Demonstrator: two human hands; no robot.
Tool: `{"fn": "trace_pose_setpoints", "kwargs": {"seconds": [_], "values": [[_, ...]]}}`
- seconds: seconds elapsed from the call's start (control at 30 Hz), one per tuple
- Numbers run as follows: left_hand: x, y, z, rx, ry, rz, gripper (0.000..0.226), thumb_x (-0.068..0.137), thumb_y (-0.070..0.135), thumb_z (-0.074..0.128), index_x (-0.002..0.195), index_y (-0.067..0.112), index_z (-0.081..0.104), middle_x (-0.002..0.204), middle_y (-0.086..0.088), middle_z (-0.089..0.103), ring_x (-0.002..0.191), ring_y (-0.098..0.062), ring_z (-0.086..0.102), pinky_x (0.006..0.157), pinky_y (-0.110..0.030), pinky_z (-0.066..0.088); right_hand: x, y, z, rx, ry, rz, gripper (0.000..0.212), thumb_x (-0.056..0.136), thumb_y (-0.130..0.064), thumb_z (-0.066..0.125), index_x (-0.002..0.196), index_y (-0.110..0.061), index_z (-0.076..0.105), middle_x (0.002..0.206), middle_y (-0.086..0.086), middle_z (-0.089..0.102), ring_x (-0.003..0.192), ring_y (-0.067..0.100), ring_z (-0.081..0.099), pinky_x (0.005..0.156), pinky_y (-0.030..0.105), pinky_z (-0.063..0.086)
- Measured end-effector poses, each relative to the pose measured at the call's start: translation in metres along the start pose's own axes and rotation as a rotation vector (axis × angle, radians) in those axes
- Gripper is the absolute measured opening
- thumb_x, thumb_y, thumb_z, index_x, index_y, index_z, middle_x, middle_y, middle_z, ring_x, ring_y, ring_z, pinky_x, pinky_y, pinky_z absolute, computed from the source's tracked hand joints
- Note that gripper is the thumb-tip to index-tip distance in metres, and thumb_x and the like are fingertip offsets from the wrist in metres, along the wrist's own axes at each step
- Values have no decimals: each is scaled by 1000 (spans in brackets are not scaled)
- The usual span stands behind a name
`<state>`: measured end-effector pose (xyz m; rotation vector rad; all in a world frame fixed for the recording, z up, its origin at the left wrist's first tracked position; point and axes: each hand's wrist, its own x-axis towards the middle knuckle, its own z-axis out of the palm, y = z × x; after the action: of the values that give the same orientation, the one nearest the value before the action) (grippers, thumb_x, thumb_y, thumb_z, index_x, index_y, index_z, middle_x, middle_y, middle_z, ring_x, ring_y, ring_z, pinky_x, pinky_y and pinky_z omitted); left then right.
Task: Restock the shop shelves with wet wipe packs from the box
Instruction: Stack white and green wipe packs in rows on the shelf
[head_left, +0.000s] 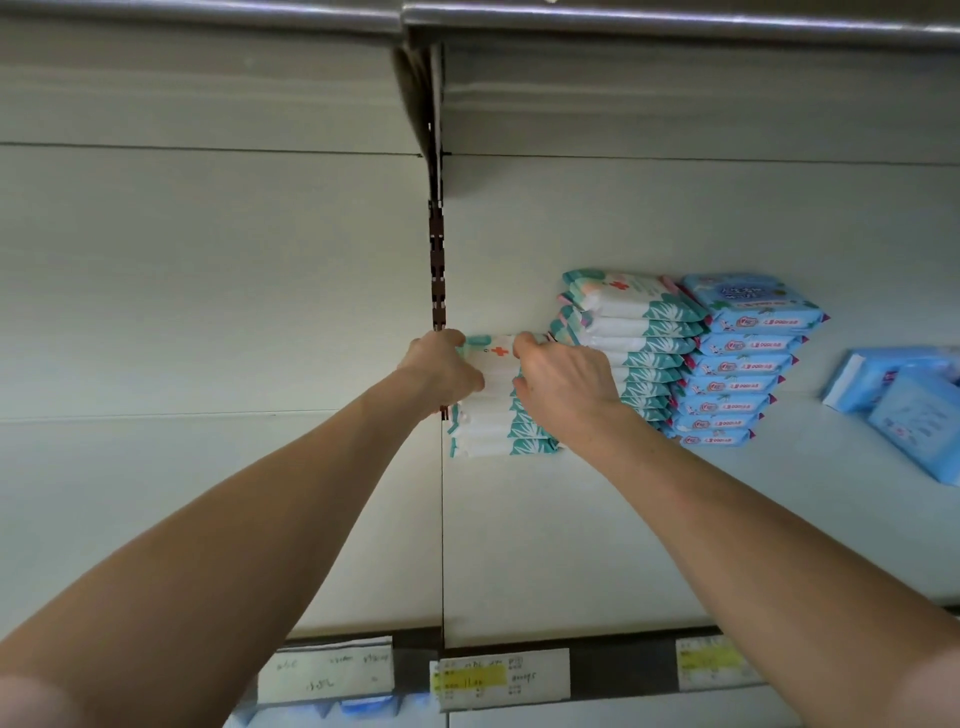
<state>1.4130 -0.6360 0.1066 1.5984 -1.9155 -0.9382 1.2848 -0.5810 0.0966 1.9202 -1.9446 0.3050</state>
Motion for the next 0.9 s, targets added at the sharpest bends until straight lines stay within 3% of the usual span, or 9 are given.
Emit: {"fn": "trace_pose_setpoints", "kwargs": {"seconds": [0.1,0.17,0.23,0.3,0.43,0.6,0.77,0.83,0.9], "values": [[-6,-8,-10,7,52,0,55,86,7,57,138,19,46,117,-9,56,91,-27,56,76,-36,55,-4,-14,-10,1,-1,-44,28,97,-13,47,125,-11,49,100,7,67,88,28,63,62,30,33],[-13,-12,-19,24,85,-4,53,88,8,56,138,19,46,114,-11,59,85,-26,55,76,-35,53,-6,-26,-15,13,-14,-84,18,97,-13,46,113,-11,53,99,7,67,89,29,63,62,30,33],[-23,-19,-28,71,115,-25,57,89,8,54,143,20,40,125,-12,58,99,-30,59,81,-34,52,-6,-39,-19,32,-20,-126,9,96,-13,45,101,-12,53,97,7,67,88,29,62,63,30,32],[-34,-28,-38,97,143,-73,60,89,8,53,145,20,38,127,-13,57,110,-30,59,84,-35,53,-6,-54,-22,70,-42,-180,12,96,-15,45,103,-13,54,100,8,66,92,30,62,64,30,33],[-64,-53,-56,70,205,-229,61,88,5,53,146,19,37,124,-14,55,103,-32,61,81,-39,57,-7,-88,-25,109,-84,-338,23,98,-22,44,116,-14,55,111,7,64,102,30,60,70,30,34],[-114,-81,-69,59,317,-390,59,89,7,51,145,16,35,119,-15,57,89,-31,62,80,-38,57,-20,-125,-27,157,-123,-536,23,96,-20,44,115,-15,57,112,7,63,103,29,58,71,29,33],[-175,-101,-63,-13,446,-522,48,88,4,50,136,8,42,91,-11,52,83,-26,53,66,-33,52,-53,-153,-36,196,-150,-734,24,96,-21,46,115,-16,59,114,7,62,105,29,59,72,28,35],[-202,-108,-60,-24,489,-579,50,89,3,49,138,9,40,97,-12,54,86,-26,53,67,-33,51,-70,-165,-41,217,-158,-812,24,95,-21,46,115,-16,58,113,7,62,103,28,59,71,28,35],[-232,-113,-56,-43,526,-653,53,90,3,49,141,10,38,116,-16,58,98,-30,59,77,-39,56,-90,-178,-49,238,-177,-878,22,95,-19,46,113,-16,58,111,7,62,99,27,59,70,29,35]]}}
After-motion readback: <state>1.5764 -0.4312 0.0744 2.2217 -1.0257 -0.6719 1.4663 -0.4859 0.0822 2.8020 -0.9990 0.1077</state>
